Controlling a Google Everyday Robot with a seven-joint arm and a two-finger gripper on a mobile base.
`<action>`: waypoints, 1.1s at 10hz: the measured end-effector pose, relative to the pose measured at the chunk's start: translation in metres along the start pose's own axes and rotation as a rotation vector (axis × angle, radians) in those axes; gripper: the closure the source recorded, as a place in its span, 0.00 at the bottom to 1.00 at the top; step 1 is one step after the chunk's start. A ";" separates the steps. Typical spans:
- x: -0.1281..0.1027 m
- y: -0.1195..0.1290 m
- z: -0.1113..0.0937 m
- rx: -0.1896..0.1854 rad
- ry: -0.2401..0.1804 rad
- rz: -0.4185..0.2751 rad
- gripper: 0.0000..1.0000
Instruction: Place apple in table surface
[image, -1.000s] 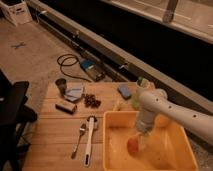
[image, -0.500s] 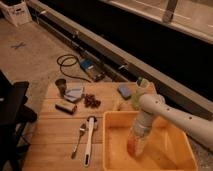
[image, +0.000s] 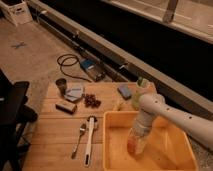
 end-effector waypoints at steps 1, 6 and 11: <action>0.002 0.001 -0.009 0.038 0.018 0.006 0.97; 0.003 0.015 -0.122 0.265 0.194 0.054 1.00; 0.001 -0.039 -0.225 0.501 0.334 0.012 1.00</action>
